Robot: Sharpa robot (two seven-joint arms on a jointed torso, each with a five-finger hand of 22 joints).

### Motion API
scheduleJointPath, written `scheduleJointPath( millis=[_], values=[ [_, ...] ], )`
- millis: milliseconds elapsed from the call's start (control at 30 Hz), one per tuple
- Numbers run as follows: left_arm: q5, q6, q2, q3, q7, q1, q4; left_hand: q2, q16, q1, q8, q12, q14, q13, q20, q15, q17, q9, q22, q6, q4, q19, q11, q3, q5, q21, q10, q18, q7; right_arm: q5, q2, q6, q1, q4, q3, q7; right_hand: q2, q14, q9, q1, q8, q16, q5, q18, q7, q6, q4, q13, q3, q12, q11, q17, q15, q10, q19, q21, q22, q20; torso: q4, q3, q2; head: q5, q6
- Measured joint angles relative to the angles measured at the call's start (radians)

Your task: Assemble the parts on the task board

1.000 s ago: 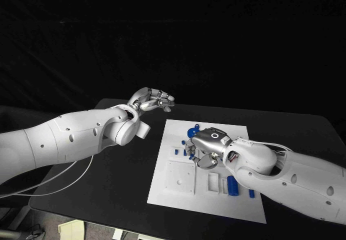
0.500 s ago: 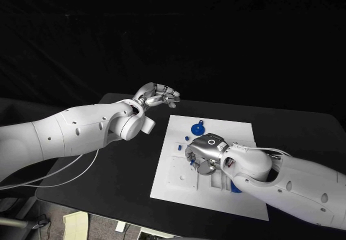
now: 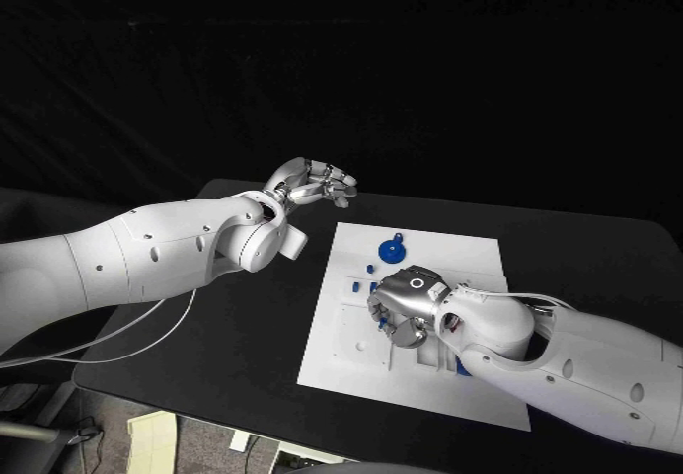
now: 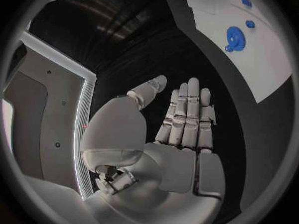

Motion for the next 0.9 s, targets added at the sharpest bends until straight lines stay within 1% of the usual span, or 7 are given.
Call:
scheduleJointPath(
  millis=[467, 600, 900],
  values=[
    [0.000, 0.000, -0.001, 0.000, -0.001, 0.000, 0.000, 0.000, -0.004, 0.000, 0.000, 0.000, 0.000, -0.001, 0.000, 0.000, 0.002, 0.000, 0.001, 0.000, 0.000, 0.000, 0.000, 0.000, 0.000, 0.000, 0.000, 0.000, 0.000, -0.004, 0.003, 0.005, -0.005, -0.005, 0.000, 0.000, -0.002, 0.002, 0.000, -0.002, 0.000, 0.000, 0.000, 0.000, 0.000, 0.000, 0.000, 0.005, 0.000, 0.000, 0.000, -0.002, -0.002, 0.000, 0.001, 0.000, 0.000, 0.000, 0.0003, 0.0001, 0.000, 0.008, -0.010],
    [0.000, 0.000, -0.002, 0.000, -0.001, 0.000, 0.000, 0.000, -0.004, 0.000, 0.000, 0.000, 0.000, -0.001, 0.000, 0.000, 0.002, 0.000, 0.001, 0.000, 0.000, 0.000, 0.000, 0.000, 0.000, 0.000, 0.000, 0.000, 0.000, -0.004, 0.006, 0.005, -0.009, -0.008, -0.001, -0.001, -0.004, 0.002, 0.002, -0.004, 0.000, 0.000, 0.000, 0.000, 0.000, 0.000, 0.000, 0.004, 0.000, 0.000, 0.000, -0.002, -0.002, 0.000, 0.001, 0.000, 0.000, -0.001, 0.0003, -0.0005, 0.000, 0.009, -0.014],
    [0.001, 0.000, -0.002, 0.000, -0.001, 0.000, 0.000, 0.000, -0.004, 0.000, 0.000, 0.000, 0.000, -0.001, 0.000, 0.000, 0.004, 0.000, 0.001, 0.000, 0.000, 0.000, 0.000, 0.000, 0.000, 0.000, 0.000, 0.000, 0.000, -0.004, 0.009, 0.006, -0.010, -0.014, -0.002, 0.001, -0.004, 0.002, 0.002, -0.004, 0.000, 0.003, 0.000, 0.000, 0.000, 0.000, -0.003, 0.003, -0.003, 0.000, -0.003, -0.003, -0.002, 0.003, 0.001, 0.000, 0.000, -0.002, 0.0006, -0.0005, 0.000, 0.008, -0.018]
  ],
)
